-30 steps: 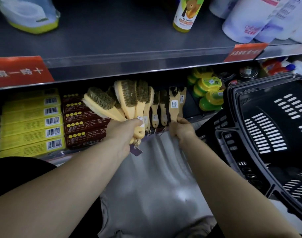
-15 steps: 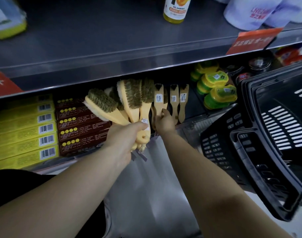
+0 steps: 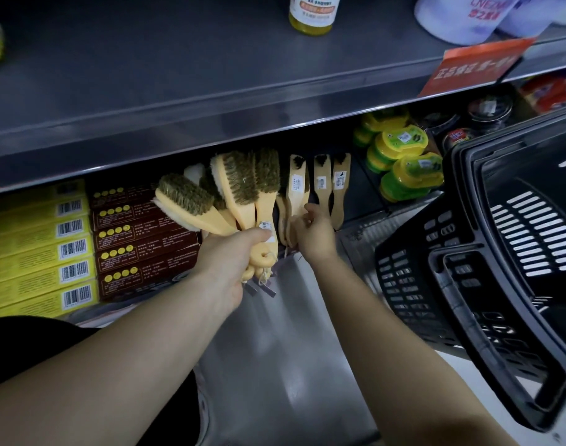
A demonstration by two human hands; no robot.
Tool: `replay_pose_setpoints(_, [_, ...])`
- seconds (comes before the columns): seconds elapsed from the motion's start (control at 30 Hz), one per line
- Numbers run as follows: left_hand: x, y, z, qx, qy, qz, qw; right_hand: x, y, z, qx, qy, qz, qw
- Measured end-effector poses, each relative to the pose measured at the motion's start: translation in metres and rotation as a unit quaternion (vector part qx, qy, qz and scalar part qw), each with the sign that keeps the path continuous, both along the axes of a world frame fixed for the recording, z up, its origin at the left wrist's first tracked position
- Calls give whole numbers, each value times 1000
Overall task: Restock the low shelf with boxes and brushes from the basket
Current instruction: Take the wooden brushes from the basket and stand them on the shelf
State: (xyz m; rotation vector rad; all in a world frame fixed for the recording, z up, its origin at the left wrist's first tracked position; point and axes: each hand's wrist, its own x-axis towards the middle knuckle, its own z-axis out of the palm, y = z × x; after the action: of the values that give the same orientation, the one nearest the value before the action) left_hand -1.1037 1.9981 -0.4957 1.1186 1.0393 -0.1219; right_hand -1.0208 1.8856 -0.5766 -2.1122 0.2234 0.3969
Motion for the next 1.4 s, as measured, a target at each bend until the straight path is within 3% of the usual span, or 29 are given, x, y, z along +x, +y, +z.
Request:
replay_pose_setpoints(0.1, [2,1,-1,-3,-7,-1,1000,-11,0,31,135,30,-31,990])
replay_pose_setpoints(0.2, [5,1,-1,-19,-15,-22,999,-30,-1,54,292,133,45,946])
replay_pose_setpoints(0.3, [6,-1,-2,-31,-12,-54,998,-37,-6,53,358,150,40,921])
replay_pose_setpoints(0.4, [7,-3,-5,-27,-10,-43,999,-20,-20,42,344,115,-67,929])
replay_pose_setpoints(0.53, [8,-3,-7,-17,-4,-48,999,16,-30,21,152,51,-133,978])
replay_pose_setpoints(0.67, [8,-4,-7,-22,-5,-40,999,35,-20,-5,25,45,-76,996])
replay_pose_setpoints(1.0, [12,-8,-9,-10,-2,-26,1000,38,-11,-23,-78,26,14,997])
replay_pose_setpoints(1.2, [13,-9,-8,-3,-2,-38,999,25,-19,0,-25,-37,-20,999])
replay_pose_setpoints(1.3, [13,-10,-9,1,0,-43,999,-4,-20,27,115,-10,-13,993])
replay_pose_setpoints(1.4, [12,-13,-9,10,-1,-67,998,-32,-17,51,268,74,50,959])
